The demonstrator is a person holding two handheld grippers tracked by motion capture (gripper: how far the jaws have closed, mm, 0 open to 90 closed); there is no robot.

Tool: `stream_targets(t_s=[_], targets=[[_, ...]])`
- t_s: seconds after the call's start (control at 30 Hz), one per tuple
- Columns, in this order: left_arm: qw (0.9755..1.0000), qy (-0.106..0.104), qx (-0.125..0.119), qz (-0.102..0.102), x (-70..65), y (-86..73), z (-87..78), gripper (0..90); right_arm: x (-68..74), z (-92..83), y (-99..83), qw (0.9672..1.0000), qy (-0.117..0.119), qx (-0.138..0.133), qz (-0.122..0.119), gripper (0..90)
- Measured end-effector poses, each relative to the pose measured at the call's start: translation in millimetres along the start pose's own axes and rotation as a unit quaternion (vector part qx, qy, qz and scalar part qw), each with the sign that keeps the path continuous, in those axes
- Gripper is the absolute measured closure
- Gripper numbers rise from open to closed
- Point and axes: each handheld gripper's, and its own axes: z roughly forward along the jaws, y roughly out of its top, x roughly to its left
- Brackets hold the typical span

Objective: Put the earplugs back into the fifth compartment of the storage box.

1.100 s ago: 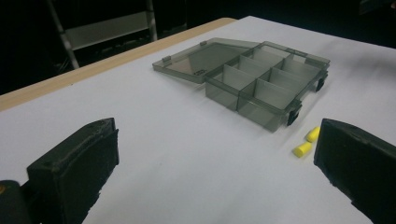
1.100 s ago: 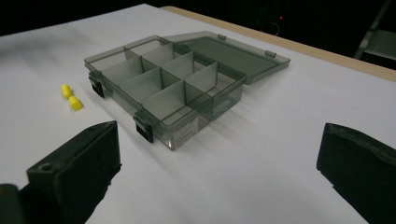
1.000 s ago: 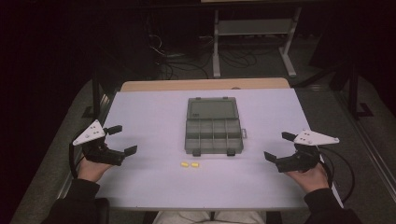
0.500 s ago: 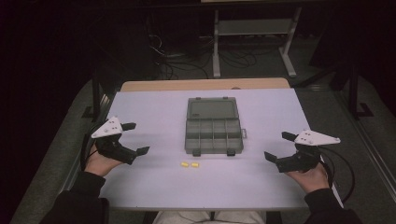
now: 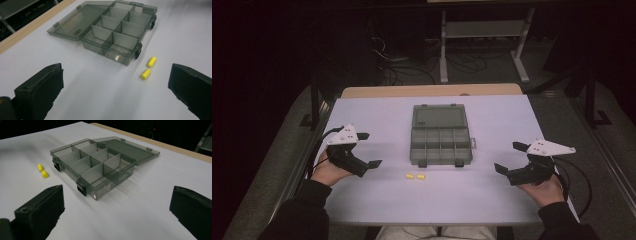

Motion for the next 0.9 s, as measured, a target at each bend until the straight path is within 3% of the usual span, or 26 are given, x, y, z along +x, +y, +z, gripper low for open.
stream_targets(t_s=[0.43, 0.9], targets=[[0.9987, -0.037, 0.02, 0.03, -10.9, 8.3, 24.1, 0.4, 1.4, -0.9, 1.3, 1.0, 0.003, -0.006, -0.002, 0.0], [0.9931, -0.071, 0.056, 0.075, -28.4, 18.4, 54.7, 0.5, 2.8, -0.1, 1.7, 1.0, 0.005, -0.005, -0.006, 0.0]])
